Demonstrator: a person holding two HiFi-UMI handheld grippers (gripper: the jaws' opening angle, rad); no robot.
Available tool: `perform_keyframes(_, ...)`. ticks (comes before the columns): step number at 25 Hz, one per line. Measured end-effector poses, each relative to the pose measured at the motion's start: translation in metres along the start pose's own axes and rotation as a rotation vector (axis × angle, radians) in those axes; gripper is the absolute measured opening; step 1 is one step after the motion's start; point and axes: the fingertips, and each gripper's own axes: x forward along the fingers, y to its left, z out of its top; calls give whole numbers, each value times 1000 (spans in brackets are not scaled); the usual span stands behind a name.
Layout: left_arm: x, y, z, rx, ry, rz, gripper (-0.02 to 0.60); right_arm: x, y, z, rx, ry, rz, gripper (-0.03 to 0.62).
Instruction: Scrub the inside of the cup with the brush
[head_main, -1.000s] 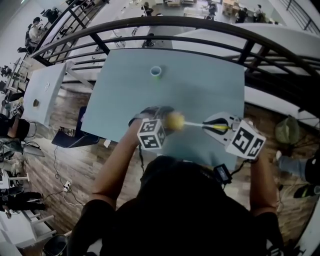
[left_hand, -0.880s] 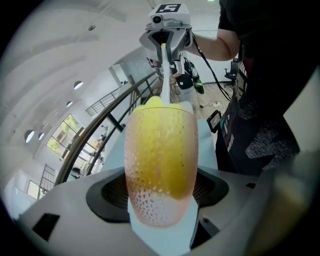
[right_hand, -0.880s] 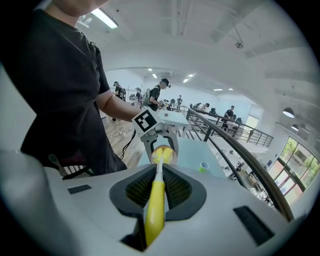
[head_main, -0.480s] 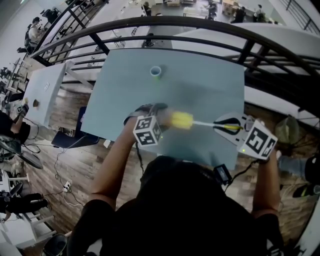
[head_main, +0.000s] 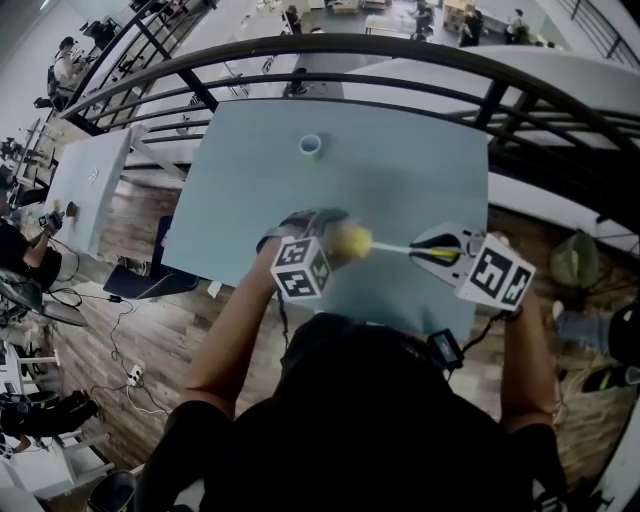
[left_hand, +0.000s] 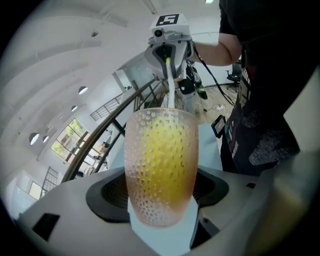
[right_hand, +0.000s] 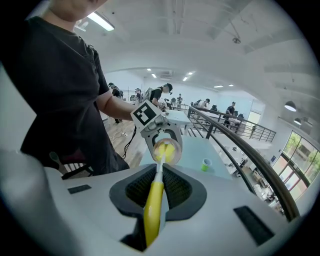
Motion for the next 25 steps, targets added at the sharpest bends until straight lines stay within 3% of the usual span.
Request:
perform_keyframes(7,-10,10,4,-13,-28,42,351,6,-3,-3,-19,17,7,44)
perform_keyframes(15,-14,21,-10,-25,9,60,351,-20,-16,-13,4,14,-23,44)
perform_keyframes(25,-9,14,-5,-5,11,23,351,-38,-26,-17,12,15,-49,44)
